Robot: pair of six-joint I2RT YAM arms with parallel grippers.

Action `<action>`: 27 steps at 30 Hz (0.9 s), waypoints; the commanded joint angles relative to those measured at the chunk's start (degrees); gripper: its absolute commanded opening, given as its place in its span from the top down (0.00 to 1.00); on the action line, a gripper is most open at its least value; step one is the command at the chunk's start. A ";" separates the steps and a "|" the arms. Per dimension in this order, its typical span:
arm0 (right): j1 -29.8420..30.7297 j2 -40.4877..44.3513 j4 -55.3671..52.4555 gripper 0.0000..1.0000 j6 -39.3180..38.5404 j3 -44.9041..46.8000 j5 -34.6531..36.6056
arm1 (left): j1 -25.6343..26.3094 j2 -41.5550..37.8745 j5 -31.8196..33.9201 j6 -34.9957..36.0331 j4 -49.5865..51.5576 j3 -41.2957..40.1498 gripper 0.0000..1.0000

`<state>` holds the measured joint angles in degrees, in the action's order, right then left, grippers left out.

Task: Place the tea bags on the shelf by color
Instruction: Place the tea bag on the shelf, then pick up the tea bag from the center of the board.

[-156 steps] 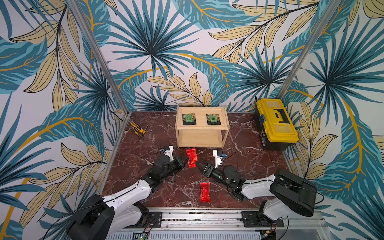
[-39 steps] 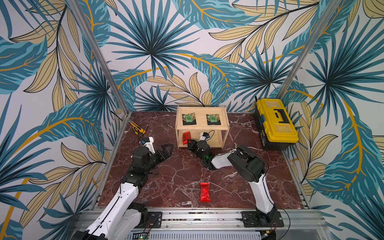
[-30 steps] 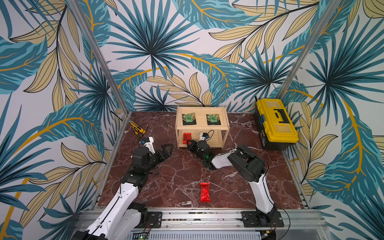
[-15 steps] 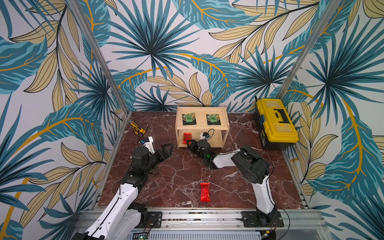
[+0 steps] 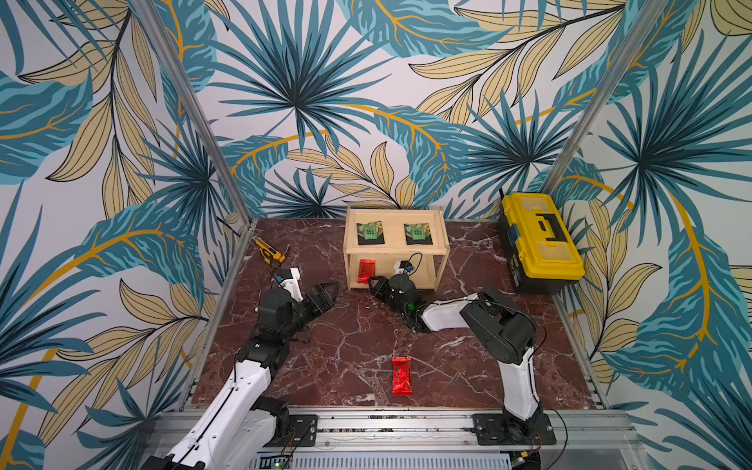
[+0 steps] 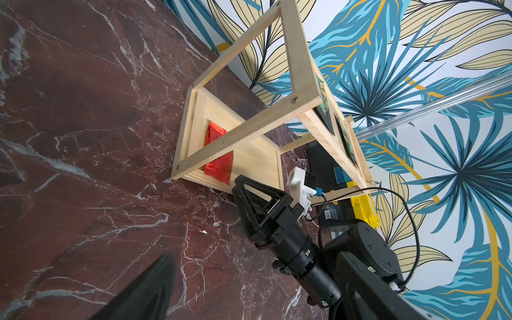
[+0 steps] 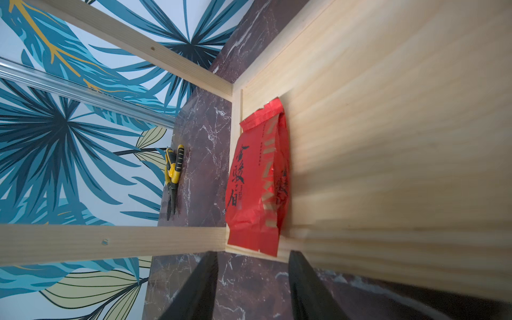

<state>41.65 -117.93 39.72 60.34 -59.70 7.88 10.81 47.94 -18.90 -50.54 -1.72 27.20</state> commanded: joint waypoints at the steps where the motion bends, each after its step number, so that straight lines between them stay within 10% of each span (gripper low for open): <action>1: 0.16 4.22 -2.26 0.53 -2.32 1.85 -0.75 | -0.39 -0.92 -0.22 2.70 1.59 -1.28 0.06; 27: 17.09 41.60 -57.54 0.51 -31.31 11.84 7.05 | 13.20 -6.83 10.39 8.76 19.68 -3.29 0.13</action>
<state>57.74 -79.48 -5.37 33.15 -49.17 12.34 23.24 41.36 -9.56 -43.24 14.37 23.88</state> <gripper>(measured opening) 0.486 0.872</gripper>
